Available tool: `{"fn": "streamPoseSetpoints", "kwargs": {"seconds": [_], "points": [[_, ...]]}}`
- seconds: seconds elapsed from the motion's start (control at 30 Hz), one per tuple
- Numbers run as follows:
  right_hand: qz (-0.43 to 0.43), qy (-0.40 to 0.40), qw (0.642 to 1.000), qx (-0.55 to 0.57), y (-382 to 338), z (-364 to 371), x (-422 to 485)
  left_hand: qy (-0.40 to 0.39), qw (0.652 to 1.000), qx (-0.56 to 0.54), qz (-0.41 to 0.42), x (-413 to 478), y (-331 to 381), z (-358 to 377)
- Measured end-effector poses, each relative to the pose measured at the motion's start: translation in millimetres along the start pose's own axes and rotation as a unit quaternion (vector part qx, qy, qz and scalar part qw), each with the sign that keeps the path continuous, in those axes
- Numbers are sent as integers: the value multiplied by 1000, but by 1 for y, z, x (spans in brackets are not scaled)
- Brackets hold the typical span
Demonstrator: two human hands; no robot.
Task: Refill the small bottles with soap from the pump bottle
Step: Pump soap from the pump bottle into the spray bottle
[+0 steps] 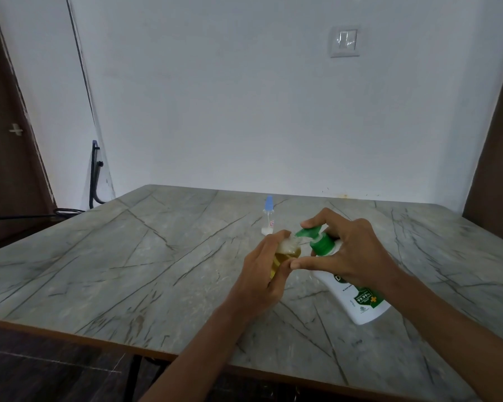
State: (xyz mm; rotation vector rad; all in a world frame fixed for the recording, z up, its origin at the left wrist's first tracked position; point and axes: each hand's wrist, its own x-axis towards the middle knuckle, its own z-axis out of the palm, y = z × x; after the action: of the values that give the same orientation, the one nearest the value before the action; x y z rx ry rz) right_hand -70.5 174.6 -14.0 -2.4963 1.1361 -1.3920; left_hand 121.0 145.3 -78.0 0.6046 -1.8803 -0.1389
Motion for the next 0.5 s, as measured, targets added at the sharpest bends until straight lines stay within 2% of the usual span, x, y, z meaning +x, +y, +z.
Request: {"fn": "streamPoseSetpoints", "kwargs": {"seconds": [0.23,0.5], "points": [[-3,-26,996,-81,-3,0,-3,21,1000,3,-6,2,4,-1],[-6,-17,997,-74,-3,0,-3,32,999,2,-12,2,4,0]]}}
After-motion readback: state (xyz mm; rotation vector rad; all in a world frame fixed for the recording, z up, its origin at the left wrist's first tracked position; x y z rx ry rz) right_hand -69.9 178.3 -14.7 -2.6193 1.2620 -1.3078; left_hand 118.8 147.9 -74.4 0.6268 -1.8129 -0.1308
